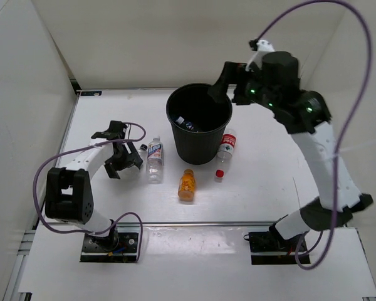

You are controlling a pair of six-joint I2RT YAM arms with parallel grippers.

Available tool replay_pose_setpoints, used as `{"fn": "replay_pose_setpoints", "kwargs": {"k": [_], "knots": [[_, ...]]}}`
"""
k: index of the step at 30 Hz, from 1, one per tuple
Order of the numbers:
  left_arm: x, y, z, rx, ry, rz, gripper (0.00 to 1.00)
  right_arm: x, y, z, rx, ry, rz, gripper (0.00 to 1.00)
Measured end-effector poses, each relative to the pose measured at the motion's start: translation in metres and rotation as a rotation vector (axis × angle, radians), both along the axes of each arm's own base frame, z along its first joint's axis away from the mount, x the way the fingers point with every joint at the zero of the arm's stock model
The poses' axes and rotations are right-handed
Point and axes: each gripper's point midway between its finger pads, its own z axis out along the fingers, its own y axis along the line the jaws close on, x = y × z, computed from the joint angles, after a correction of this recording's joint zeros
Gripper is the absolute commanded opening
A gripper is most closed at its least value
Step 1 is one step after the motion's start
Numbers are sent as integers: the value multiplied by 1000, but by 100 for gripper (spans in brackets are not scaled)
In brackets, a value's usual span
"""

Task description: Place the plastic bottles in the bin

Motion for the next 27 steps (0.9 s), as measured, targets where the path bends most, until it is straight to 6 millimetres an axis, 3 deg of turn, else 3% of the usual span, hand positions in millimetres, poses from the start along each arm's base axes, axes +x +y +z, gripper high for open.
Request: {"fn": "replay_pose_setpoints", "kwargs": {"k": [2, 5, 10, 16, 19, 21, 27], "knots": [[2, -1, -8, 0, 21, -8, 100, -19, -13, 18, 30, -40, 2, 100], [7, -2, -20, 2, 51, -24, 95, -37, -26, 21, 31, -41, -2, 100], [17, -3, -37, 8, 86, -46, 85, -38, -30, -9, -29, 39, -20, 100], [18, -3, -39, 8, 93, -53, 91, -34, -29, -29, -74, 101, -29, 100], [27, -6, -20, -6, 43, -43, 94, -34, -29, -29, -74, 102, -30, 100], [39, -8, 4, -21, -24, -33, 96, -34, -29, -32, -79, 109, -30, 100], [80, -14, 96, -55, -266, -12, 100, -30, -26, -42, -95, 132, -29, 100]]}}
